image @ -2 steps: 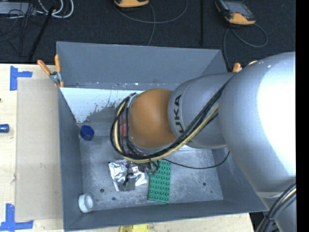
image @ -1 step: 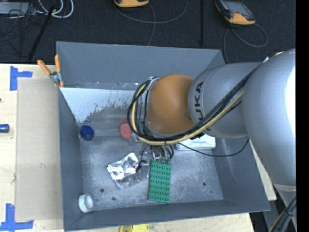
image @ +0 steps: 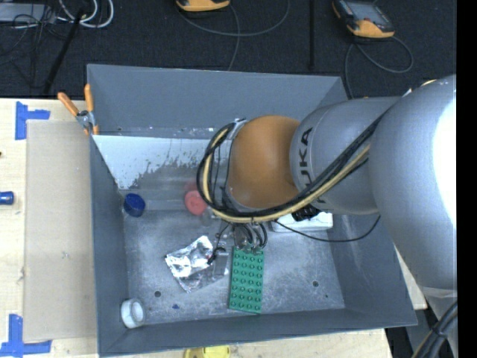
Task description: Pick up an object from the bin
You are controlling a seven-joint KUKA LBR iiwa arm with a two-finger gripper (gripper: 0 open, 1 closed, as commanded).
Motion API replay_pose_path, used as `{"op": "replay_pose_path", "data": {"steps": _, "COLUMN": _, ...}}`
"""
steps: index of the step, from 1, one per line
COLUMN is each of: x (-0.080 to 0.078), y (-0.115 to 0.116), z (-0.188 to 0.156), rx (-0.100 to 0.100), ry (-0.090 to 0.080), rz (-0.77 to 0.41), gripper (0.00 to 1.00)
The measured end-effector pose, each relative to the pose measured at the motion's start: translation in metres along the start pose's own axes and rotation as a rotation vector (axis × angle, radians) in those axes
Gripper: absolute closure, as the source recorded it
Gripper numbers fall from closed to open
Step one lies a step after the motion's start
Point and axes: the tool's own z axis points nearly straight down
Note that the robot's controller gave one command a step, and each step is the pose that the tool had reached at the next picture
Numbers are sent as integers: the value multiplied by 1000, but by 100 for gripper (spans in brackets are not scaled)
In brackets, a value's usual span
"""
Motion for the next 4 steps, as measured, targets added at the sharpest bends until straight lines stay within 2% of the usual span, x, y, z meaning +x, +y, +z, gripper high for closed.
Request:
{"op": "replay_pose_path", "data": {"steps": 1, "x": -1, "y": -1, "z": 32, "rx": 1, "ry": 4, "rz": 13, "gripper": 0}}
{"op": "replay_pose_path", "data": {"steps": 2, "x": -1, "y": -2, "z": 33, "rx": 0, "ry": 5, "rz": 15, "gripper": 0}}
{"op": "replay_pose_path", "data": {"steps": 3, "x": -2, "y": -2, "z": 32, "rx": 0, "ry": 5, "rz": 16, "gripper": 100}}
{"op": "replay_pose_path", "data": {"steps": 4, "x": -4, "y": -2, "z": -65, "rx": -2, "ry": -9, "rz": 17, "gripper": 100}}
